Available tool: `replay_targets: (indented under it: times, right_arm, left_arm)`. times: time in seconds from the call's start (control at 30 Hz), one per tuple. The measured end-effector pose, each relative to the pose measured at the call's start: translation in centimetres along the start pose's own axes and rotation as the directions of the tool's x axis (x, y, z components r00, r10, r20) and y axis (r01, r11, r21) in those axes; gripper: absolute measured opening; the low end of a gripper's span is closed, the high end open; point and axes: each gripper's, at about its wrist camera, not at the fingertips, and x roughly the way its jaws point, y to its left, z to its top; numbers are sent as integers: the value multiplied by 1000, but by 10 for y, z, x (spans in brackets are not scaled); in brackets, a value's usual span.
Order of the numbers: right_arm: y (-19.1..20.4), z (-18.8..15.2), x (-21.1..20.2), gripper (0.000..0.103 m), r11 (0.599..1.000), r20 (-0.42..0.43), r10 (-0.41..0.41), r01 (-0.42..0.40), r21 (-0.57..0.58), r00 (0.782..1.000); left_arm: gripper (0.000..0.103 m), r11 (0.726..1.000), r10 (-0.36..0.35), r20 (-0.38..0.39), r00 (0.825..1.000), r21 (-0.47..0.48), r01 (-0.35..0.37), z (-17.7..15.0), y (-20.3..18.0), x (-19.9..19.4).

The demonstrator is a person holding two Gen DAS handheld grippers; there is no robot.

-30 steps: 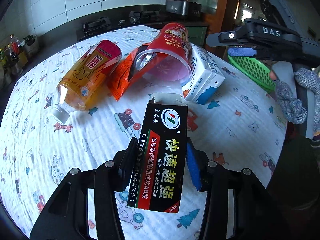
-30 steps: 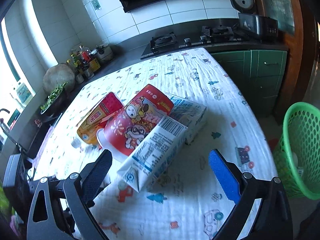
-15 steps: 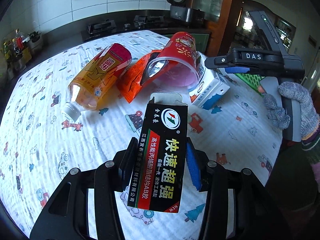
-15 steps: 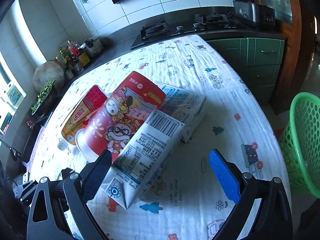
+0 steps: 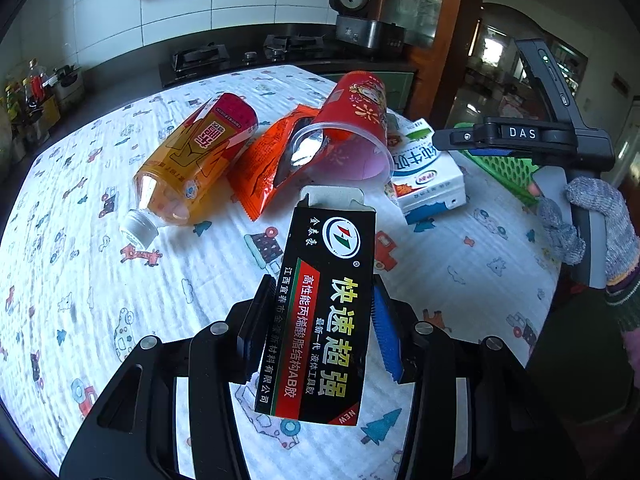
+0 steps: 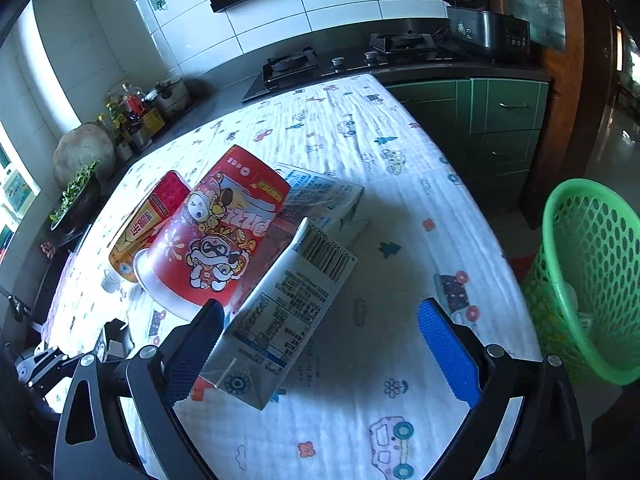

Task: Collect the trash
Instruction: 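Grasp the white milk carton with the right tool while the left tool holds the glue box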

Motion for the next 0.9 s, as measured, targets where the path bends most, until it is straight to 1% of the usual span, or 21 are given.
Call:
replay_targets:
  times: [0.2,0.33,0.5,0.67,0.77,0.9]
  right_arm:
    - [-3,-5,2,94,1000,-20,-9,9,23,1000]
    - [-1,-3,8,94,998,-46,-11,14,60,999]
    - [8,2,19,94,996,-80,-57,63,67,995]
    - [15,6,32,94,992,-125,-85,95,78,989]
    - [17,7,37,94,992,-146,-81,95,89,986]
    - [20,9,43,94,987,-166,-117,132,87,979]
  left_arm:
    - [47,1000,-7,3,1000,5,7,0,0,0]
    - [47,1000,-15,12,1000,7,15,1,1,-3]
    - [47,1000,-26,18,1000,4,26,0,5,-4]
    - [47,999,-40,31,999,-1,40,1,10,-8]
    - [47,999,-43,34,998,0,43,1,11,-9]
    - [47,999,-47,35,998,-1,47,0,13,-8]
